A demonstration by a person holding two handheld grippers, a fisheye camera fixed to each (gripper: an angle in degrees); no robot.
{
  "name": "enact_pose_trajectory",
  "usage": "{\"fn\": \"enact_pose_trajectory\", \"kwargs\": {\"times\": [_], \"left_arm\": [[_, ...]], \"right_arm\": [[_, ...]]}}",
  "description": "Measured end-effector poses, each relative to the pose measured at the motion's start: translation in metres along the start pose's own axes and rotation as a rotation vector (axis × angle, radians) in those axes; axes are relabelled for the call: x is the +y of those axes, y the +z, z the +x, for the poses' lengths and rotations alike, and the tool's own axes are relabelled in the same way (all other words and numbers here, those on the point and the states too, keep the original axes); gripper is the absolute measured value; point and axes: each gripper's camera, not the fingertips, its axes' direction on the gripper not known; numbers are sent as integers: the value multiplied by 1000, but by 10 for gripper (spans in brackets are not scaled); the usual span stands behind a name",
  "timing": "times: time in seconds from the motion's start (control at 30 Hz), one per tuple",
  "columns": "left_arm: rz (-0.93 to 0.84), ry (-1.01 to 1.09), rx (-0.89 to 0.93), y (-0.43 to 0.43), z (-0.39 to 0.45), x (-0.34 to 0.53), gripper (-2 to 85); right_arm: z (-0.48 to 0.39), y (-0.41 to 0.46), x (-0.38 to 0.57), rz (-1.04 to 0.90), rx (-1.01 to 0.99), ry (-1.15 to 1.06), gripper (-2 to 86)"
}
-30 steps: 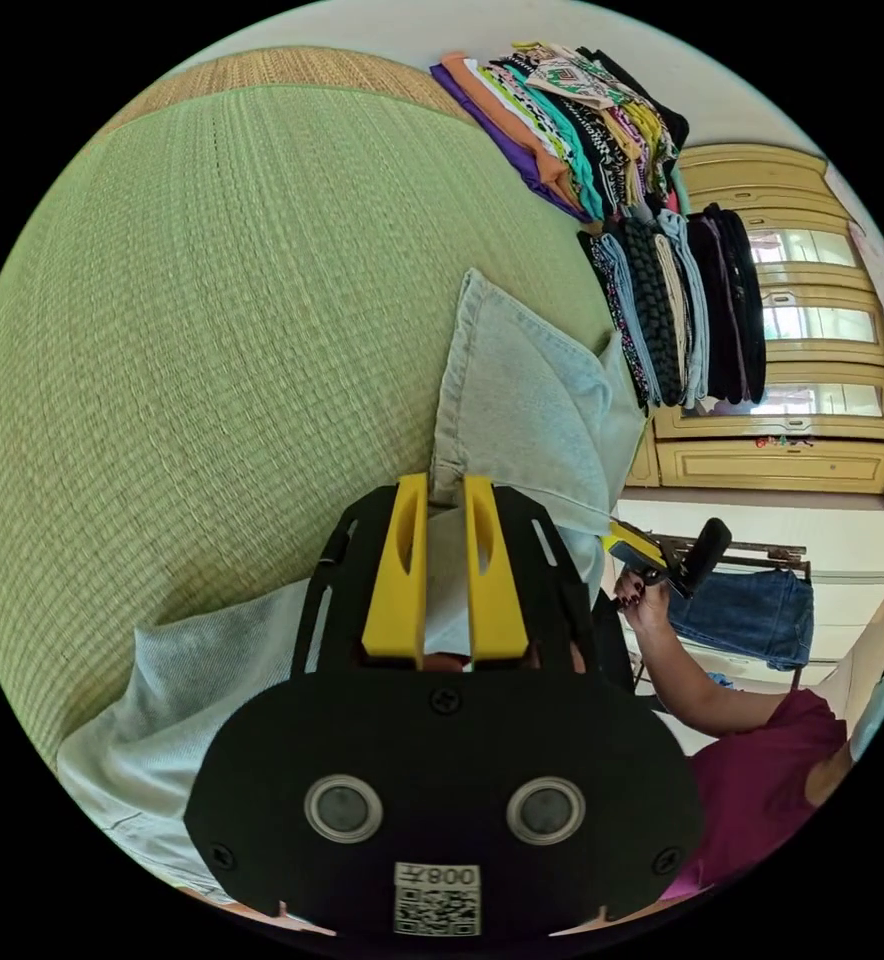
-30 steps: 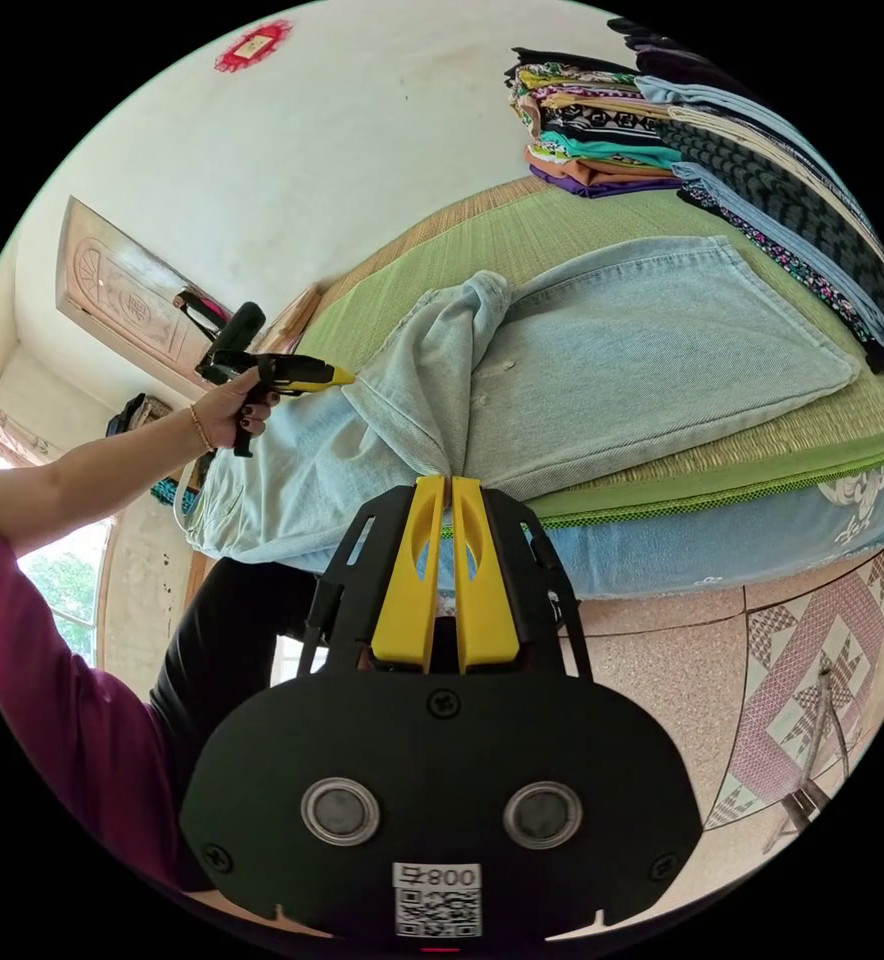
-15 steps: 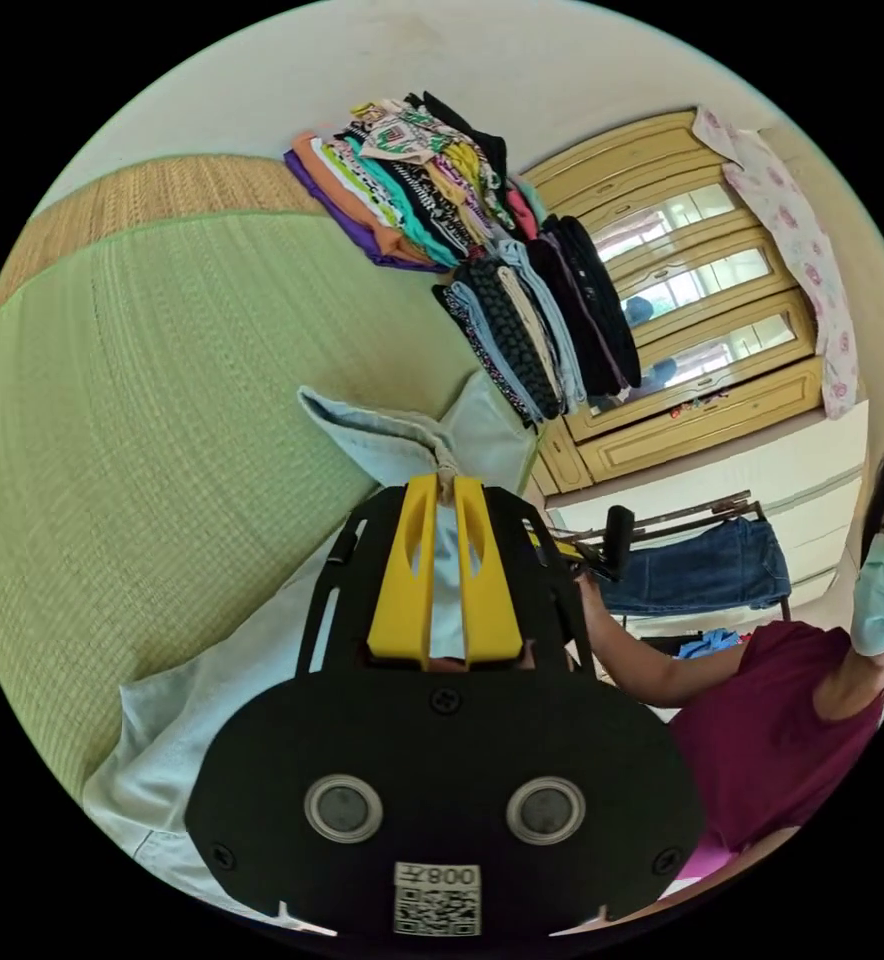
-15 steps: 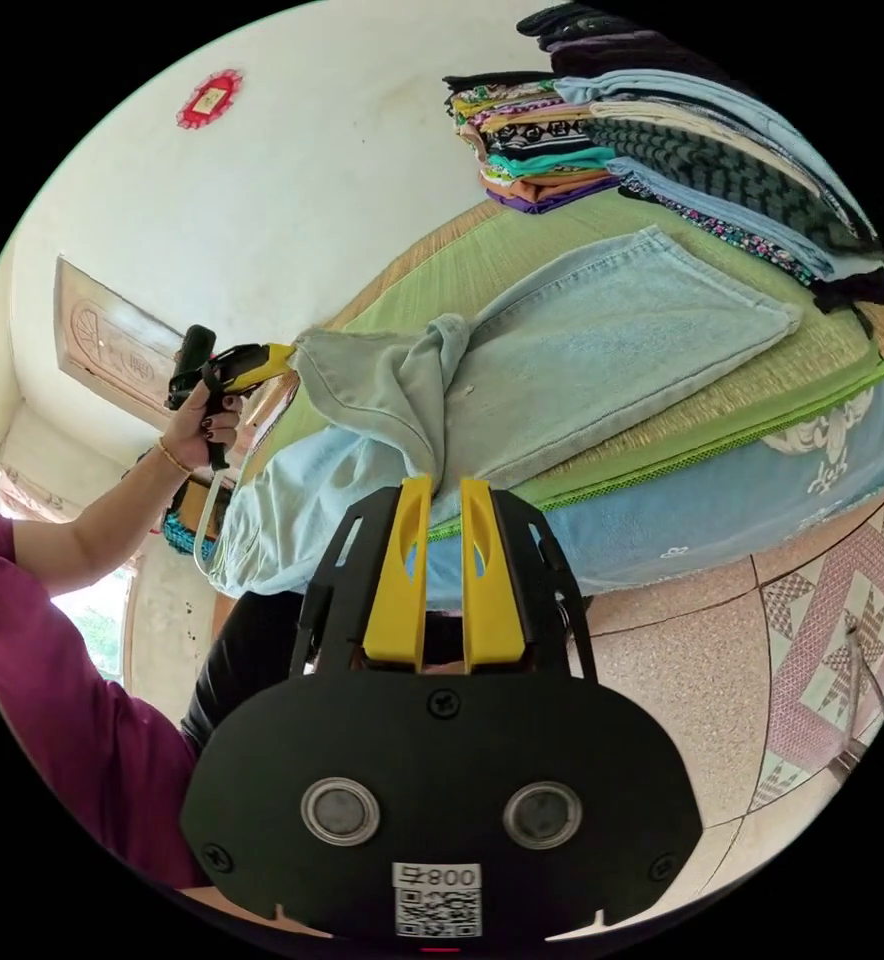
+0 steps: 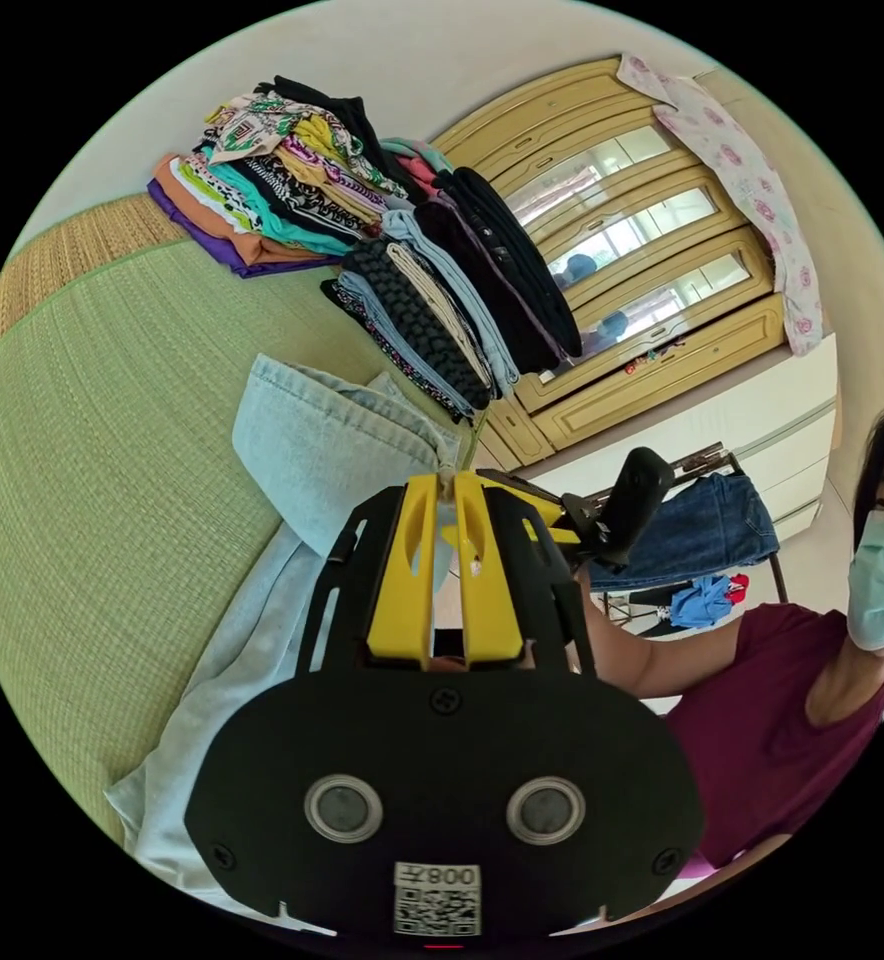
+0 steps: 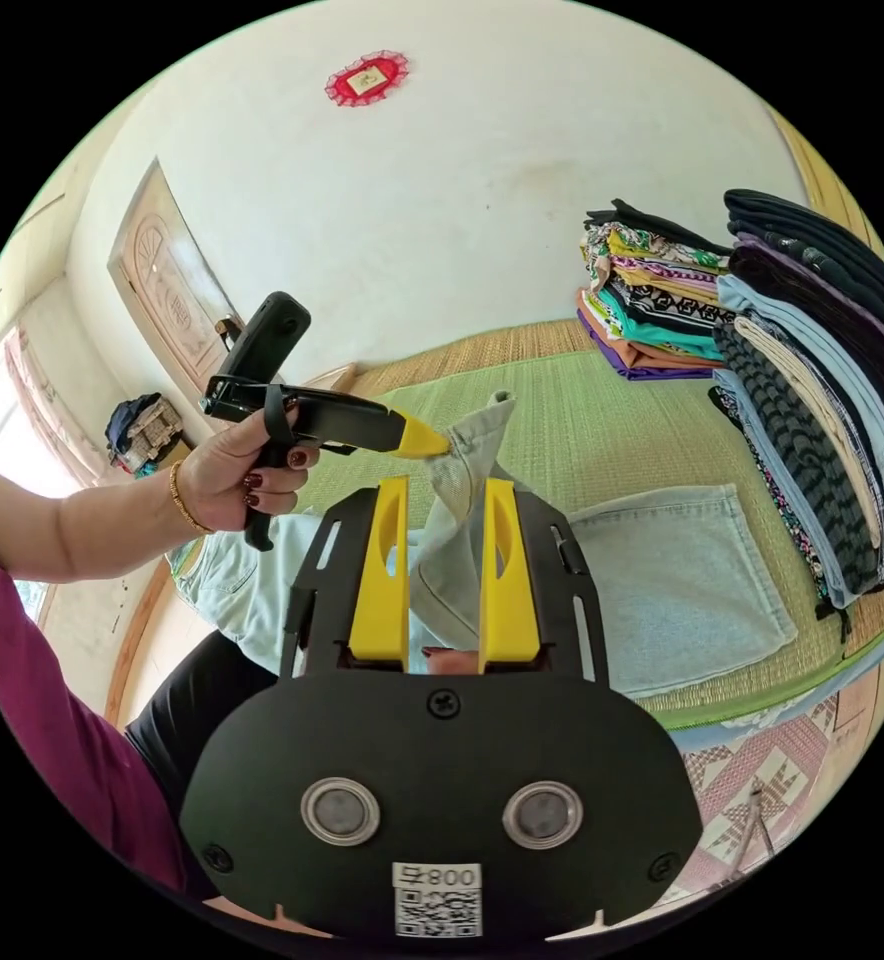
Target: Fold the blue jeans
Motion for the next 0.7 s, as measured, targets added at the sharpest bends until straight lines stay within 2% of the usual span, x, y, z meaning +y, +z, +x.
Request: {"fn": "enact_pose_trajectory", "kwargs": {"times": [0.13,0.37,0.63,0.7], "left_arm": [[30,30,40,11,-12,-12,57],[89,-77,-73,29,-81,-42,96],[-39,-107,-77,92,-139,-84,108],[-72,-99,-31,107,-147,-90,96]], "right_arm": [[8,4,13,-16,-11,35,34],[26,3,42,1,-40,97,15],[47,1,61,19,-83,121,13],[55,0,67,21,-95,131,13]]}}
